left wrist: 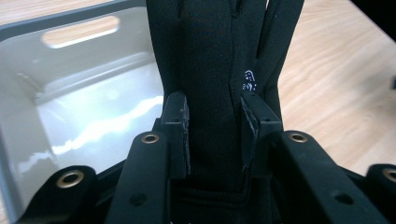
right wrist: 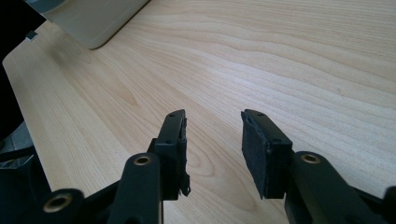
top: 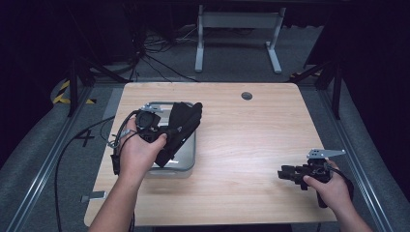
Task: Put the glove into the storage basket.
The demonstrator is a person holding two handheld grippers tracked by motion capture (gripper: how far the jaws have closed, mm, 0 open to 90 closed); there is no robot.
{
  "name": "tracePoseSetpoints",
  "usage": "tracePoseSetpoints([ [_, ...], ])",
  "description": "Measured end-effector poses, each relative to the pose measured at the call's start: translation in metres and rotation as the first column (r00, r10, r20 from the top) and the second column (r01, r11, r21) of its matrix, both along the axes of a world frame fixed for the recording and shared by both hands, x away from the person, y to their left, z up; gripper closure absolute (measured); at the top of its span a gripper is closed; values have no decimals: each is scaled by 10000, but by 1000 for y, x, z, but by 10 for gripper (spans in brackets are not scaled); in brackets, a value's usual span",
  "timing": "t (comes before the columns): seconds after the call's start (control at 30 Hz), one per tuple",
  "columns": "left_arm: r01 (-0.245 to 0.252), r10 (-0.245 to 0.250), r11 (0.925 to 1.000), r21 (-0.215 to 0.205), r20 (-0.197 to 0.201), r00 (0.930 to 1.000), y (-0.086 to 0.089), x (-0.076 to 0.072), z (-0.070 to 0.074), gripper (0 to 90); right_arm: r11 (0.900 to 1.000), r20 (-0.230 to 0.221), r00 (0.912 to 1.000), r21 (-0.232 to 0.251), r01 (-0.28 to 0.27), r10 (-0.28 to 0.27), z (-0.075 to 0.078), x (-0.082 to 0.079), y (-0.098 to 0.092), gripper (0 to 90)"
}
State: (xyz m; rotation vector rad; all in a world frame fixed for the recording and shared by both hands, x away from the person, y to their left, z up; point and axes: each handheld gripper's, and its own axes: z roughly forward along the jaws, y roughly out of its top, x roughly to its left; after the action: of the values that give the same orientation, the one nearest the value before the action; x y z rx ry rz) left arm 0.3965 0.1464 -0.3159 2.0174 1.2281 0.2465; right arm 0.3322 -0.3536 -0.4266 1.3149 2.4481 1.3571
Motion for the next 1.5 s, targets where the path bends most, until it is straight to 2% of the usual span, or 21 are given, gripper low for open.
tracePoseSetpoints([
  [0.1, -451, 453, 9988, 188, -58, 9990, 3, 8, -3, 668, 10000, 4, 10000, -11, 42, -42, 0, -2, 0, 606],
  [0.17, -783, 786, 9968, 148, -217, 9967, 3, 13, -6, 667, 10000, -23, 10000, -32, 37, -37, -1, -3, -1, 606],
  [0.23, -941, 952, 9950, 332, -334, 9949, 2, 17, -10, 667, 9999, -73, 9999, -49, 93, -93, -2, -4, -1, 605],
  [0.33, -1354, 1371, 9902, 337, -518, 9892, 3, 24, -18, 666, 9999, -88, 9999, -57, 86, -86, -3, -5, -2, 603],
  [0.5, -1538, 1571, 9869, 477, -750, 9847, 5, 36, -35, 665, 10000, -47, 9999, -31, 92, -92, -3, -6, -2, 600],
  [0.6, -1740, 1791, 9829, 600, -935, 9794, 5, 40, -47, 664, 9999, -66, 9999, -37, 96, -96, -3, -5, -2, 598],
  [0.73, -1812, 1870, 9819, 543, -1320, 9735, 6, 44, -61, 663, 10000, -109, 9999, -19, 96, -96, -4, -5, -1, 597],
  [0.9, -1892, 1958, 9804, 552, -1645, 9667, 7, 48, -71, 660, 10000, -105, 9999, -48, 39, -39, -4, -4, 1, 594],
  [1.07, -1565, 1768, 9814, 1111, -2051, 9626, 2, 51, -79, 655, 10000, -95, 9999, -62, 33, -34, -5, -3, 2, 592],
  [1.13, -1565, 1818, 9789, 1314, -2103, 9606, 0, 52, -81, 654, 10000, -94, 10000, -54, 33, -34, -5, -3, 2, 592],
  [1.23, -1627, 1902, 9774, 1351, -2259, 9554, -1, 54, -84, 651, 10000, -102, 9999, -33, 25, -25, -5, -4, 1, 592],
  [1.3, -1631, 1904, 9774, 1341, -2256, 9554, -1, 55, -84, 649, 10000, -104, 9999, -24, 27, -27, -5, -4, 1, 592],
  [1.37, -1678, 1997, 9750, 1454, -2435, 9491, -2, 57, -84, 646, 10000, -117, 9999, -13, 53, -53, -5, -4, 1, 592],
  [1.5, -1723, 2073, 9731, 1532, -2545, 9446, -4, 60, -83, 643, 10000, -111, 9999, -5, 19, -19, -5, -4, 1, 590],
])
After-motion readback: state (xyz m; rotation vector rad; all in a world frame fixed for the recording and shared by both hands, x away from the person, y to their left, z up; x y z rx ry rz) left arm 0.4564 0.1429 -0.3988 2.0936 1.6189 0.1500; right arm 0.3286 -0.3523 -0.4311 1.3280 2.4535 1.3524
